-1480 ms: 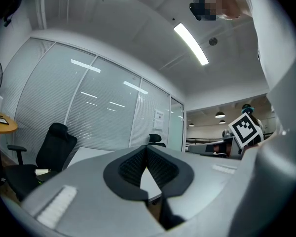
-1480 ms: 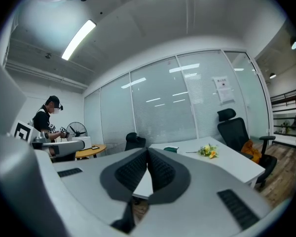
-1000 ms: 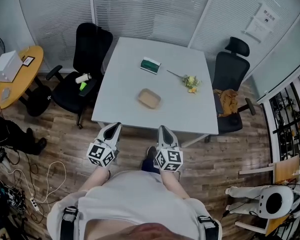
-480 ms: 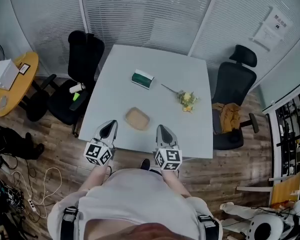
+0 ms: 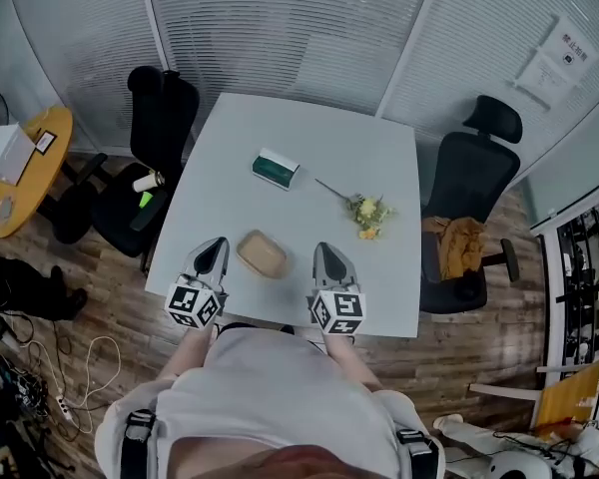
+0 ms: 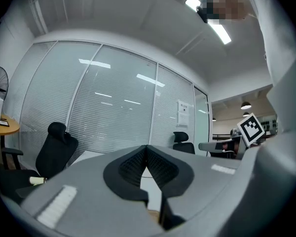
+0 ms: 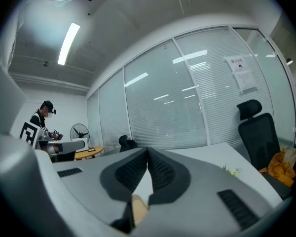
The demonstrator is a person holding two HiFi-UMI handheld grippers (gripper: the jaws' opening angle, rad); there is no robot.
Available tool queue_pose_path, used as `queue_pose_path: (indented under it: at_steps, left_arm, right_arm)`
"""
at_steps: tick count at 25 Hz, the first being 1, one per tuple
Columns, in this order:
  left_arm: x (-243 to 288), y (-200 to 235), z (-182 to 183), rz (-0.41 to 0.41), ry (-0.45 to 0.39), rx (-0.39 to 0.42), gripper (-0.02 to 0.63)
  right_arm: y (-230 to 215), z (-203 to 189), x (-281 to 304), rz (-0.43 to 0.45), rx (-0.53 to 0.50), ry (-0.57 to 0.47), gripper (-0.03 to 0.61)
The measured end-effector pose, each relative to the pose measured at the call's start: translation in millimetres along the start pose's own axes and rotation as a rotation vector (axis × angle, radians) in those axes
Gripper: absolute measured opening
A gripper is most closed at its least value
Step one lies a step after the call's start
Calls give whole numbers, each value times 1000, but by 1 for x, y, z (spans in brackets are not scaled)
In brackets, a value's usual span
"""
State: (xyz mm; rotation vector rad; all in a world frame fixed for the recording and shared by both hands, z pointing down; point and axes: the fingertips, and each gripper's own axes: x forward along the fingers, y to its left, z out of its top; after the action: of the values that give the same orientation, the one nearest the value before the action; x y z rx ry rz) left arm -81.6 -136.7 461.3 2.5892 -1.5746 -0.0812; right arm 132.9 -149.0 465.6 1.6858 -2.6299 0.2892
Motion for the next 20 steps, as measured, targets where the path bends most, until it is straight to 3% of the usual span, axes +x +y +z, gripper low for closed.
queue_pose_path:
  at_steps: [13, 20]
  left_arm:
    - [42, 30, -4, -65, 46, 3, 11]
    - [40, 49, -28, -66, 121, -29, 11]
  right_arm:
    - [1, -7, 37, -34, 26, 49, 9]
    - [15, -30, 47, -41, 49, 108, 9]
